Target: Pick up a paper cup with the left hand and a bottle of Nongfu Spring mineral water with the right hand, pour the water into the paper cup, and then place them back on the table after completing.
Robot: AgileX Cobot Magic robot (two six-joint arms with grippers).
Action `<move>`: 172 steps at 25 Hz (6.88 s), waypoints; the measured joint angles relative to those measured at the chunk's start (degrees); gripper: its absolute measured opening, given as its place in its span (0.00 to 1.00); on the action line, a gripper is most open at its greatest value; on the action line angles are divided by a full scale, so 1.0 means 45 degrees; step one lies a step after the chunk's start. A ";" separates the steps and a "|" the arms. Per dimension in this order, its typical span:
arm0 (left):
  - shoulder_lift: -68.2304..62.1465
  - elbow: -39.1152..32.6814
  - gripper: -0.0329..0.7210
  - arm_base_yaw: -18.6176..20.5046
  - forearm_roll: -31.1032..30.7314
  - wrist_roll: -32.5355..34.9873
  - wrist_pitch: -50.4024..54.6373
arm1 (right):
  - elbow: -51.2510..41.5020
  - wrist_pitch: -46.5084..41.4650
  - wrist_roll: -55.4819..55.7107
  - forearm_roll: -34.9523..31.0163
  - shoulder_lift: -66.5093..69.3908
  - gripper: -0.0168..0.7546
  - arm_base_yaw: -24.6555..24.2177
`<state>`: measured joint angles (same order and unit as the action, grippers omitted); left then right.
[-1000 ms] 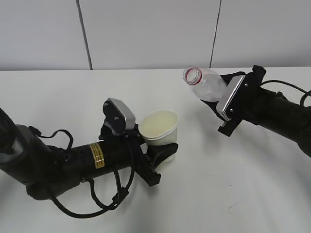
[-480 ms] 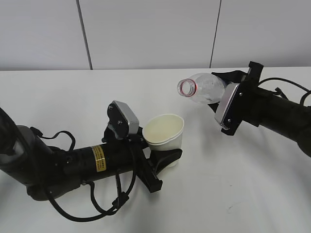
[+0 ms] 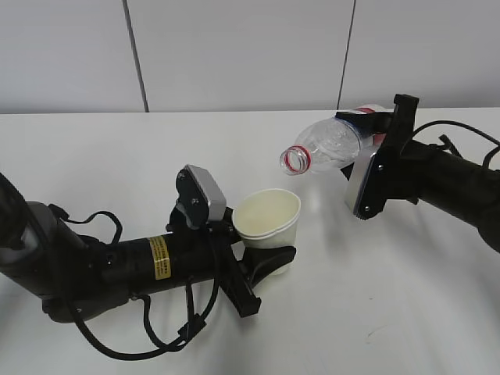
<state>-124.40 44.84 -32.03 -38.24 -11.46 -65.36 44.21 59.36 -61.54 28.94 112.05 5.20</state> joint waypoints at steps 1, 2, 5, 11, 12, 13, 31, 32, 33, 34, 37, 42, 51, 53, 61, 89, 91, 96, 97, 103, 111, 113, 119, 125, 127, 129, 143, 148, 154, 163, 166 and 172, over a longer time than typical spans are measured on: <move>0.0000 0.0000 0.53 0.0000 -0.0054 0.0000 0.0000 | 0.0000 0.0112 -0.0212 0.0000 0.0000 0.62 0.0000; 0.0000 0.0000 0.53 0.0000 -0.0105 0.0000 0.0000 | 0.0000 0.0226 -0.0399 0.0000 0.0000 0.62 0.0000; 0.0000 0.0000 0.53 0.0000 -0.0147 0.0000 0.0000 | 0.0000 0.0369 -0.0633 0.0000 0.0000 0.62 0.0000; 0.0000 0.0000 0.53 0.0000 -0.0210 0.0000 0.0000 | 0.0000 0.0375 -0.1582 0.0000 -0.0020 0.62 0.0000; 0.0000 0.0000 0.53 0.0000 -0.0226 0.0000 0.0000 | 0.0000 0.0375 -0.1682 0.0000 -0.0020 0.62 0.0000; 0.0000 0.0000 0.53 0.0000 -0.0235 0.0000 0.0000 | 0.0000 0.0375 -0.1779 0.0000 -0.0020 0.62 0.0000; 0.0000 0.0000 0.53 0.0000 -0.0404 0.0000 0.0010 | 0.0048 0.0424 -0.2893 -0.0190 -0.0020 0.62 0.0000; 0.0000 0.0000 0.53 0.0000 -0.0430 0.0000 0.0010 | 0.0048 0.0424 -0.2903 -0.0190 -0.0020 0.62 0.0000; 0.0000 0.0000 0.53 0.0000 -0.0441 0.0000 0.0010 | 0.0048 0.0424 -0.2924 -0.0213 -0.0020 0.62 0.0000; 0.0000 0.0000 0.53 0.0000 -0.0454 0.0000 0.0010 | 0.0048 0.0424 -0.2924 -0.0209 -0.0020 0.62 0.0000; 0.0000 0.0000 0.53 0.0000 -0.0482 0.0000 0.0010 | 0.0048 0.0424 -0.2954 -0.0209 -0.0020 0.62 0.0000; 0.0000 0.0000 0.53 0.0000 -0.0492 0.0000 0.0010 | 0.0048 0.0430 -0.2954 -0.0209 -0.0020 0.62 0.0000; 0.0000 0.0000 0.53 0.0000 -0.0512 -0.0004 0.0036 | 0.0048 0.0451 -0.2992 -0.0238 -0.0020 0.62 0.0000; 0.0000 0.0000 0.53 0.0000 -0.0522 -0.0004 0.0039 | 0.0048 0.0451 -0.3012 -0.0238 -0.0020 0.62 0.0000; 0.0000 0.0000 0.53 0.0000 -0.0522 -0.0004 0.0060 | 0.0048 0.0627 -0.3072 -0.0238 -0.0020 0.62 0.0000; 0.0000 0.0000 0.53 0.0000 -0.0621 -0.0004 0.0070 | 0.0065 0.0647 -0.3421 -0.0238 -0.0050 0.62 0.0000; 0.0000 0.0000 0.53 0.0000 -0.0623 -0.0004 0.0070 | 0.0065 0.0647 -0.3421 -0.0238 -0.0050 0.62 0.0000; 0.0000 0.0000 0.53 0.0000 -0.0635 -0.0004 0.0070 | 0.0065 0.0647 -0.3421 -0.0238 -0.0050 0.62 0.0000; 0.0000 0.0000 0.53 0.0000 -0.0635 -0.0004 0.0075 | 0.0076 0.0647 -0.3421 -0.0238 -0.0050 0.62 0.0000; 0.0000 0.0000 0.53 0.0000 -0.0635 -0.0004 0.0085 | 0.0076 0.0656 -0.3446 -0.0238 -0.0050 0.62 0.0000; 0.0000 0.0000 0.53 0.0000 -0.0714 -0.0004 0.0115 | 0.0076 0.0685 -0.3446 -0.0238 -0.0050 0.62 0.0000; 0.0000 0.0000 0.53 0.0000 -0.0714 -0.0004 0.0115 | 0.0076 0.0705 -0.3446 -0.0238 -0.0050 0.62 0.0000; 0.0000 0.0000 0.53 0.0000 -0.0718 -0.0004 0.0130 | 0.0076 0.0734 -0.3446 -0.0238 -0.0050 0.62 0.0000; 0.0000 0.0000 0.53 0.0000 -0.0718 -0.0004 0.0157 | 0.0076 0.0734 -0.3446 -0.0238 -0.0050 0.62 0.0000; 0.0000 0.0000 0.53 0.0000 -0.0718 -0.0004 0.0157 | 0.0076 0.0734 -0.3446 -0.0238 -0.0050 0.62 0.0000; 0.0000 0.0000 0.53 0.0000 -0.0718 -0.0004 0.0157 | 0.0076 0.0734 -0.3446 -0.0238 -0.0050 0.62 0.0000; 0.0000 0.0000 0.53 0.0000 -0.0440 -0.0004 0.0157 | -0.0035 0.0742 -0.2172 -0.0023 -0.0050 0.62 0.0000; 0.0000 0.0000 0.53 0.0000 -0.0394 -0.0004 0.0157 | -0.0035 0.0742 -0.1887 -0.0023 -0.0059 0.62 0.0000; 0.0000 0.0000 0.53 0.0000 -0.0219 -0.0004 0.0157 | -0.0035 0.0742 -0.0814 -0.0023 -0.0059 0.62 0.0000; 0.0000 0.0000 0.53 0.0000 0.0020 -0.0004 0.0157 | -0.0035 0.0763 0.4340 -0.0503 -0.0059 0.62 0.0000; 0.0000 0.0000 0.53 0.0000 0.0155 -0.0004 0.0157 | -0.0035 0.0763 0.6436 -0.0567 -0.0059 0.62 0.0000; 0.0000 0.0000 0.53 0.0000 0.0276 -0.0004 0.0172 | -0.0040 0.0763 1.0438 -0.0588 -0.0059 0.62 0.0000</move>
<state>-124.40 44.84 -32.03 -37.00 -11.47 -64.59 44.02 62.79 -14.56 26.30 111.79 5.20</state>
